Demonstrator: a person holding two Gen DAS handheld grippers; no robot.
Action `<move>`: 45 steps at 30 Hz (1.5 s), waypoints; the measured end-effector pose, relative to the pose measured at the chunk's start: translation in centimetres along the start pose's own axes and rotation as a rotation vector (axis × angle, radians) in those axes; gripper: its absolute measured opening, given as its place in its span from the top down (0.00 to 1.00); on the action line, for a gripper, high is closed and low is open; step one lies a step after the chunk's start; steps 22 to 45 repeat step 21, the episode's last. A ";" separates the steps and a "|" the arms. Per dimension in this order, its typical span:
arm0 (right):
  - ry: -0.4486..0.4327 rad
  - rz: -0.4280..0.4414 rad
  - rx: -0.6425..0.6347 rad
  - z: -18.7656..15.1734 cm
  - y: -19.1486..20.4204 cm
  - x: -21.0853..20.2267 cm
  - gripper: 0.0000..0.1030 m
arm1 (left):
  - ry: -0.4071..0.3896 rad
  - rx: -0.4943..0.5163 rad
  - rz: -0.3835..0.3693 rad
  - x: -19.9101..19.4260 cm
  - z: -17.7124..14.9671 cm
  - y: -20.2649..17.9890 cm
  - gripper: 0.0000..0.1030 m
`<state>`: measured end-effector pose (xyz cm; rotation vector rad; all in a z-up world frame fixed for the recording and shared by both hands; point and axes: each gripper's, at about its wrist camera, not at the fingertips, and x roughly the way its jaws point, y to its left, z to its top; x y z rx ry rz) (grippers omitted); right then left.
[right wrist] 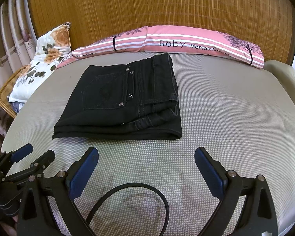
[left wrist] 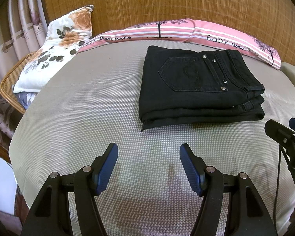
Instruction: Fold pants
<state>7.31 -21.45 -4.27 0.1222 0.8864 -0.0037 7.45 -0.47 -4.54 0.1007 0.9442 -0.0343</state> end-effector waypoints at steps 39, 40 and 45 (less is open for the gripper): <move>0.004 -0.006 0.005 -0.1 -0.1 0.1 0.06 | 0.007 0.004 -0.012 0.3 -0.1 0.1 0.36; 0.004 -0.006 0.005 -0.1 -0.1 0.1 0.06 | 0.007 0.004 -0.012 0.3 -0.1 0.1 0.36; 0.004 -0.006 0.005 -0.1 -0.1 0.1 0.06 | 0.007 0.004 -0.012 0.3 -0.1 0.1 0.36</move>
